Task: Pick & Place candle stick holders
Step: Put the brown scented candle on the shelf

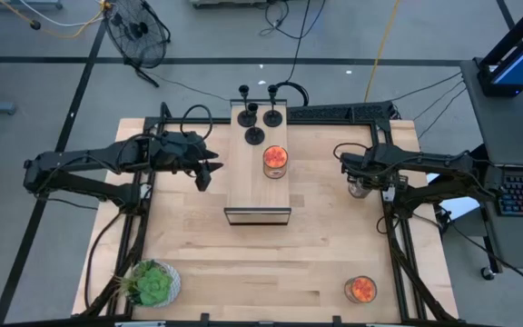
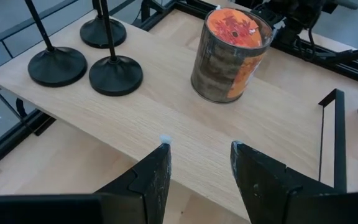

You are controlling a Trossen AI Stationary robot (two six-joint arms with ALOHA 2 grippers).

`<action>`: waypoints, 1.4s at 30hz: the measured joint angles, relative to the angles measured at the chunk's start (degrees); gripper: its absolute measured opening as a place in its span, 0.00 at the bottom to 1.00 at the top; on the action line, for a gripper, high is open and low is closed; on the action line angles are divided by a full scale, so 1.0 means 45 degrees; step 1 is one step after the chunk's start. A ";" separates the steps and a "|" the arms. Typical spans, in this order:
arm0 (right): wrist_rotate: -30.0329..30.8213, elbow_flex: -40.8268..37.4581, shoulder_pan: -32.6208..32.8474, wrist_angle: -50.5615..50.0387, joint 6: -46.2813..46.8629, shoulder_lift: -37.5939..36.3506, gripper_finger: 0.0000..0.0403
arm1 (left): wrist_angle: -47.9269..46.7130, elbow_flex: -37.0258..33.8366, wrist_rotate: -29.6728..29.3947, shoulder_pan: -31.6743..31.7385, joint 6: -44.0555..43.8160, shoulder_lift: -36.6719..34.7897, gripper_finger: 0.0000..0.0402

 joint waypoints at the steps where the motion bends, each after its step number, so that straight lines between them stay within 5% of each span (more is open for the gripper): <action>1: 0.0044 0.0000 0.0000 0.0016 0.0000 0.0000 0.07 | 0.0000 0.0000 0.0000 0.0003 0.0044 0.0000 0.43; 23: 0.0256 0.0756 0.0124 0.0517 -0.1091 0.0010 0.00 | 0.0010 0.0000 0.0185 -0.0007 0.0224 0.0000 0.43; 42: -0.1066 0.0874 0.2710 0.0454 -0.1689 0.0000 0.00 | 0.0019 0.0000 0.1077 -0.0191 -0.1948 0.0000 0.43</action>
